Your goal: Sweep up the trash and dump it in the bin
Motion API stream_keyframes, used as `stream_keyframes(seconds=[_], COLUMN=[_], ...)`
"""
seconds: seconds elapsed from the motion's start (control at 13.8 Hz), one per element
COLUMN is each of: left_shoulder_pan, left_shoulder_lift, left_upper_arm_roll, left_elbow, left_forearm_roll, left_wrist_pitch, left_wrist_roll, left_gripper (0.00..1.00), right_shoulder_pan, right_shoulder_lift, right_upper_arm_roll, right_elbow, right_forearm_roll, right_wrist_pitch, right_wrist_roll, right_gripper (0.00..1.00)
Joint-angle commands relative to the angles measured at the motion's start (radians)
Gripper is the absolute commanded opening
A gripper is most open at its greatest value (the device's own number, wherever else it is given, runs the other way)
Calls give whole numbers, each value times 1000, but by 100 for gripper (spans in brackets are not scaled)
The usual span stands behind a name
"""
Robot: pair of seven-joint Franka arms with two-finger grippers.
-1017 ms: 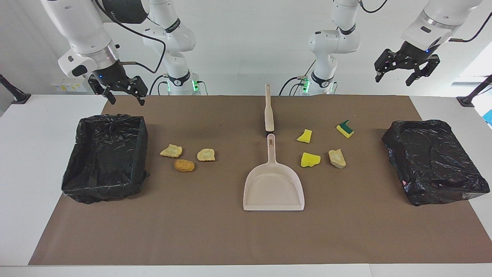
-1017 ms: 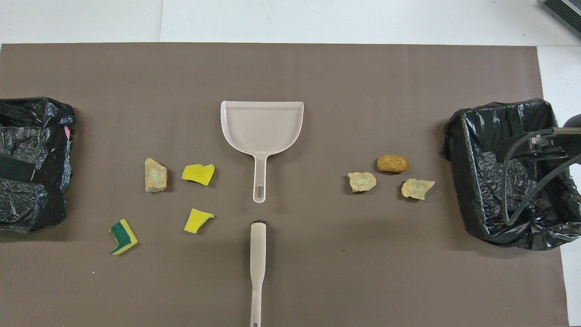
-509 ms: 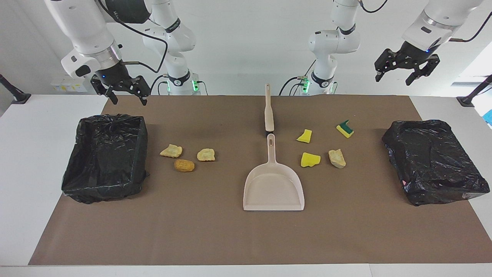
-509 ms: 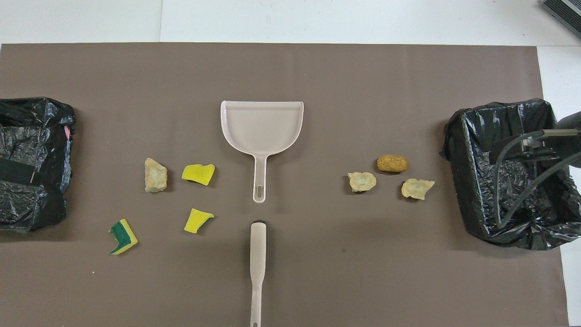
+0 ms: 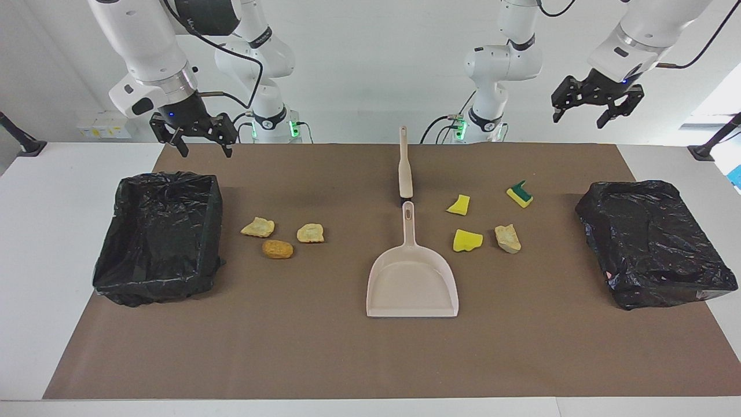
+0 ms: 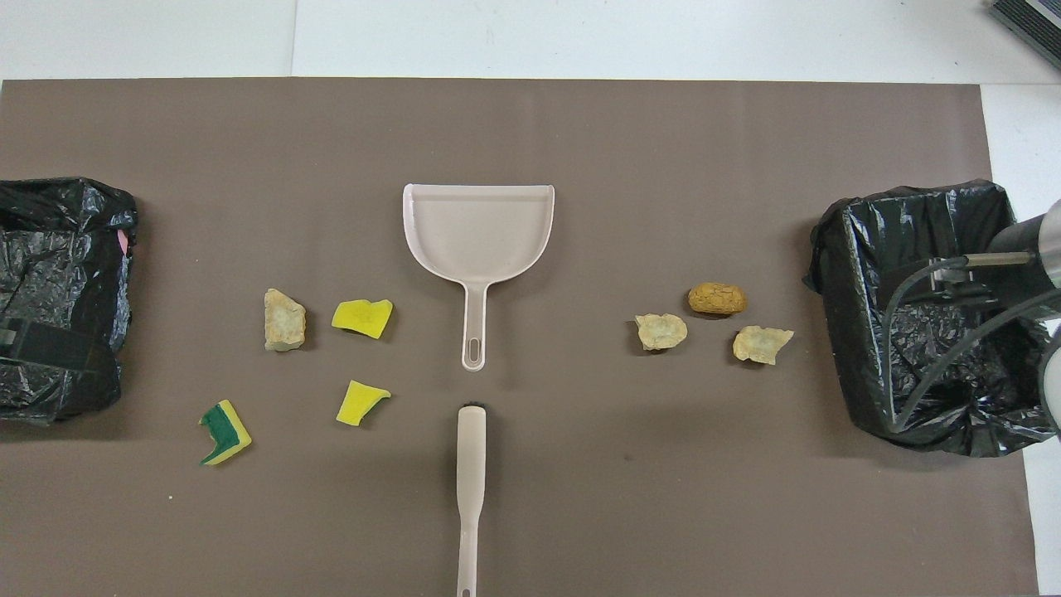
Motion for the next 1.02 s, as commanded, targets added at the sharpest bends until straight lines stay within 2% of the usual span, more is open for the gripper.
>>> stream_keyframes(seconds=[0.0, 0.22, 0.36, 0.51, 0.8, 0.94], left_shoulder_pan=[-106, -251, -403, -506, -712, -814], left_shoulder_lift=[-136, -184, -201, -241, -227, -193], left_upper_arm_roll=[-13, -13, -13, -15, -15, -15], left_elbow=[-259, -421, -516, -609, -763, -859], left_forearm_roll=[-9, -12, -13, -13, -13, -15], left_wrist_pitch=[126, 223, 307, 381, 573, 716], left_wrist_roll=[-103, -234, -406, -495, -688, -783], left_gripper=[100, 100, 100, 100, 100, 100], right_shoulder_pan=[-3, 3, 4, 6, 30, 20], right_shoulder_lift=[-27, -30, -21, -17, -12, -13], right_upper_arm_roll=[1, 26, 28, 31, 31, 31], right_elbow=[-36, -66, -65, -59, -63, -66], right_forearm_roll=[16, 30, 53, 38, 37, 37], right_wrist_pitch=[22, 30, 19, -4, 6, 6], right_wrist_roll=[4, 4, 1, -60, -64, -65], right_gripper=[100, 100, 100, 100, 100, 100])
